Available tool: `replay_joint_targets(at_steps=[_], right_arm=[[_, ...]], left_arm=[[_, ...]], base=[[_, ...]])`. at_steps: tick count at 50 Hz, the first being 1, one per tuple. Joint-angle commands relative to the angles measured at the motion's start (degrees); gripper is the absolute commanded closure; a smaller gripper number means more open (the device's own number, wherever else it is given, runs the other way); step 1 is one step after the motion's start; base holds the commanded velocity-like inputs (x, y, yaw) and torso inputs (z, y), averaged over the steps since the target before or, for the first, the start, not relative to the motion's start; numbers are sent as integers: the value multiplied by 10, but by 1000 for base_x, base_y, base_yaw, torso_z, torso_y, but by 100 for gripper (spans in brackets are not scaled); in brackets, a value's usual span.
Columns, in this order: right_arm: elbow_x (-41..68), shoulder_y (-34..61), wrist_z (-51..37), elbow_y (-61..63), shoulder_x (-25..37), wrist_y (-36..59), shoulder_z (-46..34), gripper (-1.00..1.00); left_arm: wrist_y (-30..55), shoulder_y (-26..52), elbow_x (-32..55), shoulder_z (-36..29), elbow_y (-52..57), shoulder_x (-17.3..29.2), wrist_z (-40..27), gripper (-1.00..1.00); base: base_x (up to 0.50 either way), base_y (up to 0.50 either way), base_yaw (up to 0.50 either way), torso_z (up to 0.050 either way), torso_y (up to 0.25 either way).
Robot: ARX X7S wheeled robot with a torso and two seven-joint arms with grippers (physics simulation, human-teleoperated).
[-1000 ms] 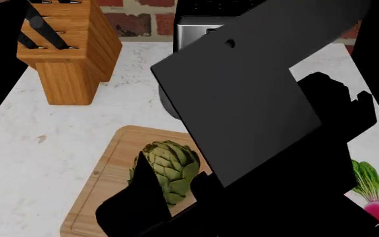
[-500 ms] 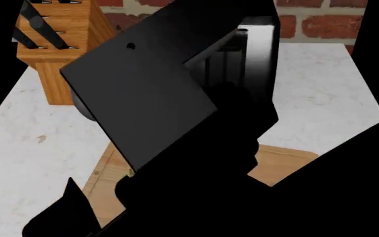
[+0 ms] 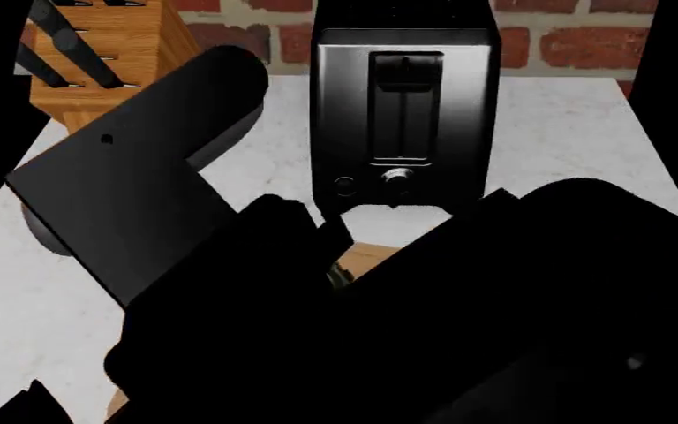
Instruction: Clear the non-vegetable object off the cutting board and place the vegetables onto it.
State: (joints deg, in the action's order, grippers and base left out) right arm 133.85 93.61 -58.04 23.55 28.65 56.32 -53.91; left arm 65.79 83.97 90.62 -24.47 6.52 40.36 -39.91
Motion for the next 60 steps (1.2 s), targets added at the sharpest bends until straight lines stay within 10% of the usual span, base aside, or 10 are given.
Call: replay_joint_targets(at_steps=[1,60], right_arm=[[-36,-17,49,-43,-40,23,-15,-100],[-177,-103,227,-153,-140,51,-59,-100]], left_arm=[[-6,3,-11,-2,-10,2,9,-100],[-31,-6,-47,-12,-35,12,36,-100]], base=[[0,0,0,0,0],[0,0,0,0,0]])
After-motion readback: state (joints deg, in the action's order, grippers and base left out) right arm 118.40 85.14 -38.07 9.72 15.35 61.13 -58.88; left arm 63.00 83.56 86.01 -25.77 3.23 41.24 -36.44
